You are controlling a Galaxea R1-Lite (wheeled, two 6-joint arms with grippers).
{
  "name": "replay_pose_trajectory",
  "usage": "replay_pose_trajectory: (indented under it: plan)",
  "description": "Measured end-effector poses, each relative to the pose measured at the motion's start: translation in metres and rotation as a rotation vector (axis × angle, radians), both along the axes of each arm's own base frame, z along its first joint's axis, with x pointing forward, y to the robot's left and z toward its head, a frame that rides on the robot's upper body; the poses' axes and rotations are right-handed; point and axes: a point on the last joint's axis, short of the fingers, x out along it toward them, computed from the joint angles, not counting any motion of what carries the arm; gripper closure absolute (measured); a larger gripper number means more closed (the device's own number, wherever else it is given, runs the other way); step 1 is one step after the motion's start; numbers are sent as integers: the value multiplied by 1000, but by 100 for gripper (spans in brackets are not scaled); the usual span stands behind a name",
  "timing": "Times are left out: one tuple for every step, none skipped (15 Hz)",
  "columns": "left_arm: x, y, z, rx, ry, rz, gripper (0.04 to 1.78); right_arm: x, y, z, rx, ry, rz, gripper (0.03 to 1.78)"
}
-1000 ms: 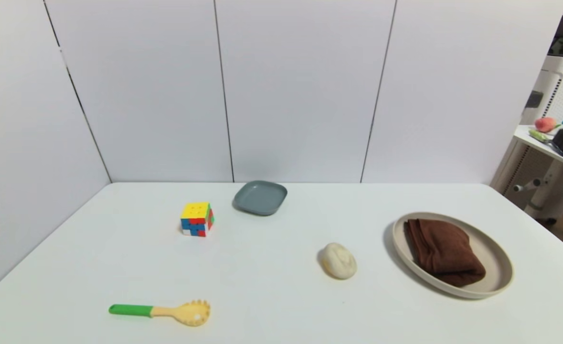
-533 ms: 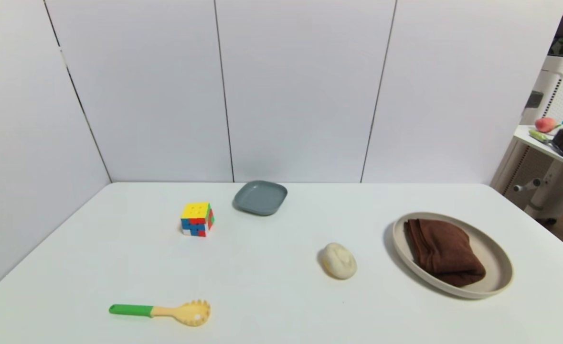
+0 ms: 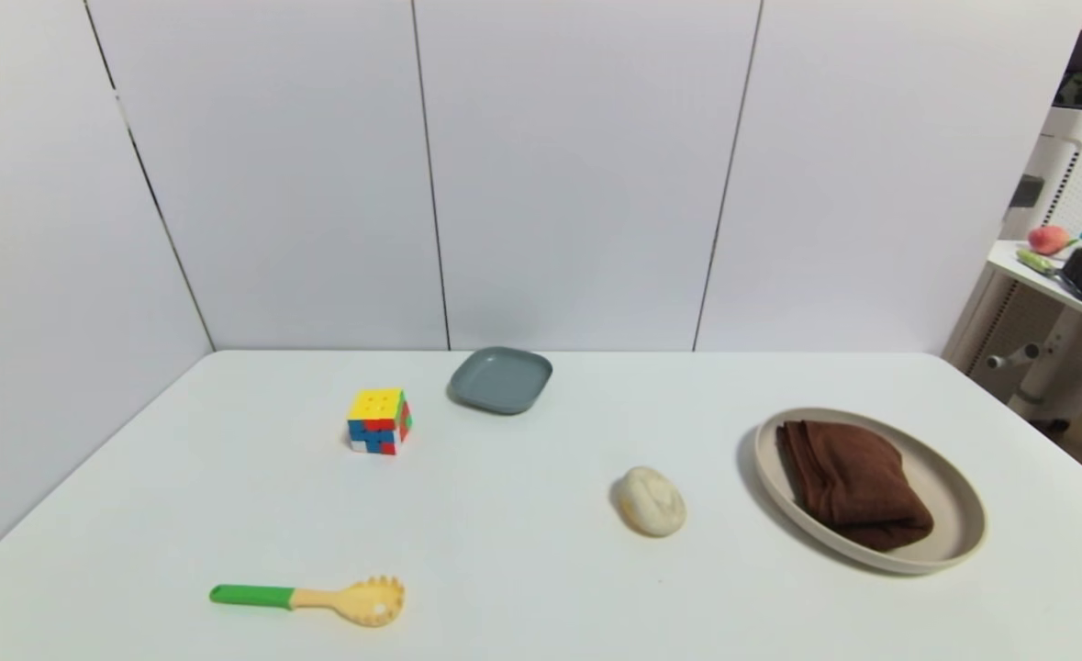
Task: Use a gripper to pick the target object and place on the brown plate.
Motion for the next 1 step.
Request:
replay_pose_trajectory:
  plan:
    - [0,0,0,0,0,0,13,0,0,0,-6,-2,3,12]
